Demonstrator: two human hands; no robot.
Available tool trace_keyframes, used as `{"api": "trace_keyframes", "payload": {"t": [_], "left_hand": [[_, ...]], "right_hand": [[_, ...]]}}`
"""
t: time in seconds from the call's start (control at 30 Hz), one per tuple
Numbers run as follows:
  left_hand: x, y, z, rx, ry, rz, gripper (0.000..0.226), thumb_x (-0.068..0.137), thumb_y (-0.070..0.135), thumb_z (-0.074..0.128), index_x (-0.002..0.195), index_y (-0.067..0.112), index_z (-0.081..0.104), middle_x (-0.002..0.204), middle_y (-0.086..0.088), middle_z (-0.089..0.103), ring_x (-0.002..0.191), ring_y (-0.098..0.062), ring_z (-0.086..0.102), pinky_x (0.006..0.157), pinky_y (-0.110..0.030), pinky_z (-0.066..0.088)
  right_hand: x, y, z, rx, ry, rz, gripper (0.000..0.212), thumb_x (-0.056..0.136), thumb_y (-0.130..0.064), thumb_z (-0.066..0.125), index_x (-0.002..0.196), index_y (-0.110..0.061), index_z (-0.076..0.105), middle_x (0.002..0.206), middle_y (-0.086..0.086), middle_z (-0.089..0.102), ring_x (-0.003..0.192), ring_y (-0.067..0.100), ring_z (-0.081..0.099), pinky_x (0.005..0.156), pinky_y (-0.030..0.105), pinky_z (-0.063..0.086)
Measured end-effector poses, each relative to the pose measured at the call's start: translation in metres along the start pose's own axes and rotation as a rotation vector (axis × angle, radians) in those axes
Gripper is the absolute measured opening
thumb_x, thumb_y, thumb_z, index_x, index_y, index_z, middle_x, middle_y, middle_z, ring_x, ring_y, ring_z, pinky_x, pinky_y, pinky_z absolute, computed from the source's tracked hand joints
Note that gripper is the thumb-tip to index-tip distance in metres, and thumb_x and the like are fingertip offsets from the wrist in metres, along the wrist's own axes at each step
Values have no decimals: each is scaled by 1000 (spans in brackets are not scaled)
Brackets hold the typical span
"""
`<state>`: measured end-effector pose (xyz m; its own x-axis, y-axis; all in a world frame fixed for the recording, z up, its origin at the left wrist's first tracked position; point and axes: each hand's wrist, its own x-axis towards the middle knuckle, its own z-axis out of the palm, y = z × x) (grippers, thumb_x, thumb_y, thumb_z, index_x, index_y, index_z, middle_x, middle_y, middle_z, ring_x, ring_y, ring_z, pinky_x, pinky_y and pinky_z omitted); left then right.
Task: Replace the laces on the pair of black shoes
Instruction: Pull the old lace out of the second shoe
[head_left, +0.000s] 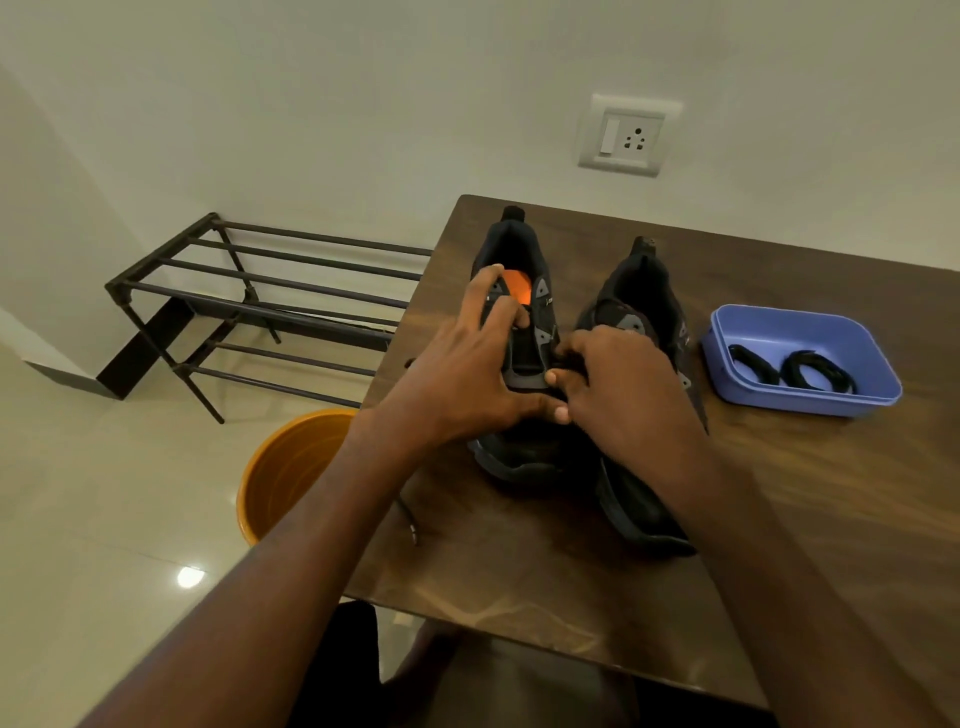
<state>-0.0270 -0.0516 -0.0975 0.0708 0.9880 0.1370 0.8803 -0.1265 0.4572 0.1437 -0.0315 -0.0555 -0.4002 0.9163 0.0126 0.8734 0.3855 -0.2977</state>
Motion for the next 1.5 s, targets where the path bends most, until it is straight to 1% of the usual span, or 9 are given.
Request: {"api": "trace_keyframes", "payload": {"t": [0.23, 0.33, 0.47, 0.57, 0.8, 1.0, 1.17, 1.3, 1.5], "left_hand": [[2, -2, 1, -55, 24, -4, 104, 55, 76, 82, 139, 32, 40, 167, 11, -2, 145, -25, 35, 106, -41, 47], [4, -6, -1, -78, 14, -21, 101, 54, 75, 85, 136, 36, 41, 166, 15, -2, 146, -25, 35, 105, -40, 46], [4, -6, -1, -93, 0, -32, 100, 54, 75, 86, 136, 38, 41, 166, 18, -3, 148, -25, 31, 110, -46, 46], [5, -8, 1, -75, -7, -31, 101, 53, 77, 85, 135, 40, 41, 165, 21, -3, 149, -27, 31, 111, -53, 45], [4, -9, 2, -60, 17, -2, 98, 55, 77, 84, 134, 40, 41, 167, 18, -2, 146, -28, 34, 106, -46, 48], [4, -6, 0, -59, 21, 3, 95, 57, 68, 85, 135, 34, 43, 167, 13, 0, 146, -24, 33, 107, -44, 48], [4, -7, 2, -60, 4, -12, 102, 51, 80, 79, 135, 38, 41, 167, 17, -1, 149, -25, 30, 111, -49, 45], [5, -8, 1, -75, -9, -16, 99, 52, 76, 85, 134, 41, 41, 167, 19, -2, 149, -24, 29, 110, -46, 43], [4, -5, -3, -84, -41, -47, 98, 51, 75, 85, 133, 42, 43, 165, 23, -3, 150, -25, 29, 112, -48, 44]], "right_hand": [[1, 4, 3, 107, 162, 23, 6, 93, -21, 71, 96, -21, 76, 77, -13, 56, 70, 1, 49, 64, 15, 33], [2, 13, 6, 312, 291, 51, 11, 97, -19, 67, 93, -17, 77, 82, -9, 66, 75, 3, 55, 72, 23, 48], [3, 16, -16, 1124, 538, 165, 15, 104, -19, 58, 99, -18, 72, 98, -4, 76, 87, 2, 67, 71, 20, 52], [0, 16, -34, 1680, 488, 91, 19, 110, -23, 44, 107, -13, 60, 104, 3, 77, 98, 18, 73, 77, 26, 52], [-4, 7, -2, 408, 249, 30, 22, 96, -44, 67, 99, -23, 69, 86, -11, 67, 75, 1, 62, 64, 16, 49], [1, 1, 8, 120, -62, 153, 36, 88, -49, 75, 110, -21, 68, 89, -2, 70, 87, 16, 68, 82, 39, 58], [0, 3, 1, 90, 21, 103, 10, 91, -26, 74, 98, -18, 73, 83, -4, 64, 78, 11, 57, 66, 26, 45], [-1, 16, -3, 450, 179, 124, 11, 97, -26, 68, 96, -25, 79, 85, -14, 71, 78, 2, 61, 69, 18, 45], [-5, 28, -40, 1831, 358, 72, 19, 107, -25, 48, 96, -20, 62, 111, 2, 75, 116, 22, 69, 84, 30, 55]]}}
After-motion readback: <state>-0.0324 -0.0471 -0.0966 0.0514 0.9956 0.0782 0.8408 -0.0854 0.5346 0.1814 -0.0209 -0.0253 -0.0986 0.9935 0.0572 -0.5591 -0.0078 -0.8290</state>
